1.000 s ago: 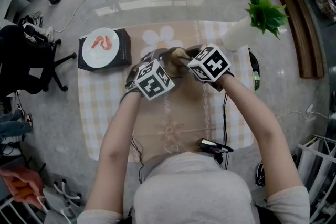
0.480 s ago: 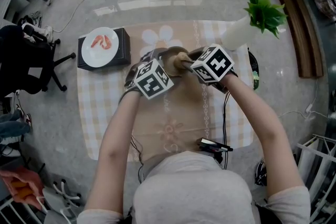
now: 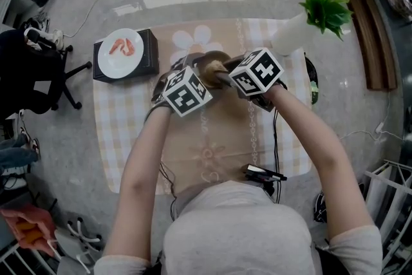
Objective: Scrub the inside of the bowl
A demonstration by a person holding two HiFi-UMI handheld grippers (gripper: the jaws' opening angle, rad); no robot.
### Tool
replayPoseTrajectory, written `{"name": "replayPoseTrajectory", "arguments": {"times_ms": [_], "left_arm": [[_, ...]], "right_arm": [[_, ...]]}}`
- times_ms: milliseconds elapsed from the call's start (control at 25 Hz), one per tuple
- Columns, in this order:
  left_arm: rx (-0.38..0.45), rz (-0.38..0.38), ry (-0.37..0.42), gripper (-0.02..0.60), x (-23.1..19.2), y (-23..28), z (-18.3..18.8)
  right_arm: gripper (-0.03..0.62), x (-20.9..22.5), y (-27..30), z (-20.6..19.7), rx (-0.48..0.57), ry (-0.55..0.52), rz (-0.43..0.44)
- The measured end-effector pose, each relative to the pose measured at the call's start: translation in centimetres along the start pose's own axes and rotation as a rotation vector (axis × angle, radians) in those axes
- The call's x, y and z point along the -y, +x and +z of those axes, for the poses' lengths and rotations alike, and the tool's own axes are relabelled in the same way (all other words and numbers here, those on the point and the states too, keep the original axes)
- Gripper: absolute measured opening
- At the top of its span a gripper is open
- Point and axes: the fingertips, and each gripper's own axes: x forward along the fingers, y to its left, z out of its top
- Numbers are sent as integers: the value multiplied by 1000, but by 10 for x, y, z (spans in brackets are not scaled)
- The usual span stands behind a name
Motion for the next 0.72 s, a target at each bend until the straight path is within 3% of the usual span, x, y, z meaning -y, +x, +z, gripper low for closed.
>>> {"name": "replayPoseTrajectory", "arguments": {"times_ms": [400,720], "left_arm": [[0,-1,-12,431,0,1,1],[-6,1,-13,431,1,2,0]], "right_arm": [[87,10,7,12,116,126,-20],[89,17,5,11,131,106,-71]]}}
